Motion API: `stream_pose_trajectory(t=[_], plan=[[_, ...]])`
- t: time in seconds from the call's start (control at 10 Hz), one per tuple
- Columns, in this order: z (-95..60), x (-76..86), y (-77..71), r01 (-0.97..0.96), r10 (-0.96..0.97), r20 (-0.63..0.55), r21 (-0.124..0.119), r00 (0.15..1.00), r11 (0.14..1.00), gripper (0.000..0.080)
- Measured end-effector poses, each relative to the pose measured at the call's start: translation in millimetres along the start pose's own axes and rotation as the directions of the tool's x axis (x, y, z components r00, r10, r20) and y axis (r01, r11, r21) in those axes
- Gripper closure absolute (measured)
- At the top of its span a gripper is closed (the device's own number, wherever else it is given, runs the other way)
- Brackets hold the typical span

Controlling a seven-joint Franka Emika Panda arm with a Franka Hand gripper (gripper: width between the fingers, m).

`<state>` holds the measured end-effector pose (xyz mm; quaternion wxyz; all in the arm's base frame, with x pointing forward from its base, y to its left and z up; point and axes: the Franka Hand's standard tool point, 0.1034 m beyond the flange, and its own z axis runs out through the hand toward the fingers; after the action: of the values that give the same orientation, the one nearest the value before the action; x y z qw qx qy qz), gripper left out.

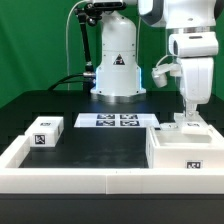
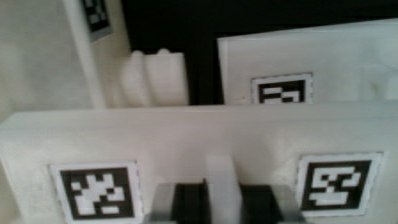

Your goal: Assemble cabinet

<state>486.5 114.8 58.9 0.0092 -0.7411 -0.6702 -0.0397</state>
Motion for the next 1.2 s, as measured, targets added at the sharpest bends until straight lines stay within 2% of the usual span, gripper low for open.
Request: stream_pose_trajectory(t=[0.4,0.5,0.6,0.8,0.9,1.2], plan=[[0.1,-0.1,0.1,-0.002,0.002,0.000,0.000,1.000,1.000,0.0731],[-0.2,0.4,4.6,-0.010,0.010,0.000,0.002,1.000,1.000,0.0731],[-0.8,0.4,19.5,-0.026,0.026,0.005,0.009,1.000,1.000,0.0731],[-0.4,-0.7,33.7,-0.022,0.022,0.005,0.011,1.000,1.000,0.0731],[-0.3,-0.8,47.2,-0.030,0.030,-0.002,0.001,1.000,1.000,0.0730],[1.4,-1.9,68.4,-0.032,0.032,-0.012,-0.015,0.999,0.999,0.0729]])
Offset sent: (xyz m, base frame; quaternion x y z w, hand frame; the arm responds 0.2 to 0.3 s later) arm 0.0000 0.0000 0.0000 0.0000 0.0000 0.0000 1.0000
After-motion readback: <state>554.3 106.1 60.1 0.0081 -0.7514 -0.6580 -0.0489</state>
